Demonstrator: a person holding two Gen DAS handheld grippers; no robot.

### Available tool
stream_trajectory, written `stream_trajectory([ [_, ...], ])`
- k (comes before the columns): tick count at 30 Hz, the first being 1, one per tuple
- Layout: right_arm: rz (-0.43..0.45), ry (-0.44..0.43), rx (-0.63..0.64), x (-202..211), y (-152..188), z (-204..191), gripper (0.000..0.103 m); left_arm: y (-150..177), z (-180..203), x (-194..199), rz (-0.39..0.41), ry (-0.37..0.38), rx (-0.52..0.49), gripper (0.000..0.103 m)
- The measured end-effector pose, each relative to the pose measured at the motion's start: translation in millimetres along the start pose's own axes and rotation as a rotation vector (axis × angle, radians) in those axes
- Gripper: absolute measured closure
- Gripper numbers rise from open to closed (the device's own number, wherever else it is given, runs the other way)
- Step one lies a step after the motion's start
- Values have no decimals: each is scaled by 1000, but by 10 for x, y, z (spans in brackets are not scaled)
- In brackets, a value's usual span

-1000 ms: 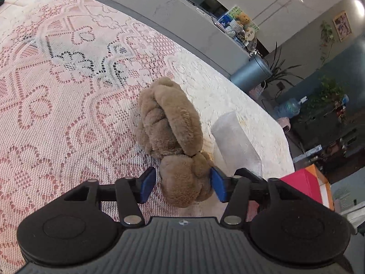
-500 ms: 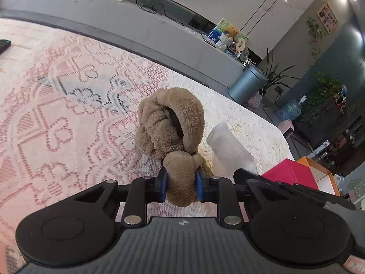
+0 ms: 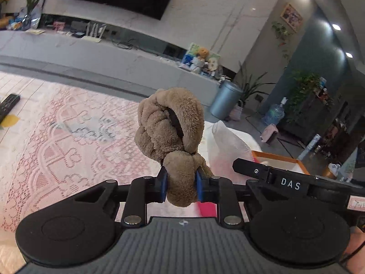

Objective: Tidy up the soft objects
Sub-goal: 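Carry the plush toy and funnel into the orange box and open both tools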

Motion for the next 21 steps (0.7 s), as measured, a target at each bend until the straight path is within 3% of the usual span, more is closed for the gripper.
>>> stream_trajectory([
  [5,48,7,-64,532,-279,371,103,-267,608,35,26,91,-103,76],
  [10,85,73,-81,1011,-590,944,103,-472,1304,-239,5,199,-215,76],
  [15,89,194,-62,1249,-789,1639,103,-526,1862,-761,-86,271,-297,76],
  [21,-4,310,-99,1036,-819,2414,103,-392,2439,-1435,-222,308,-393,76],
])
Point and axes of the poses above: each gripper's, at about its wrist camera, not at the fingertips, and x roughly against the way its jaws point, z to its right, y to its underside, the point moved 10 cm from there along -x, roughly the way its jaws point, and after that the axes turned 12 degrees about -x, right-handed, at the moved point
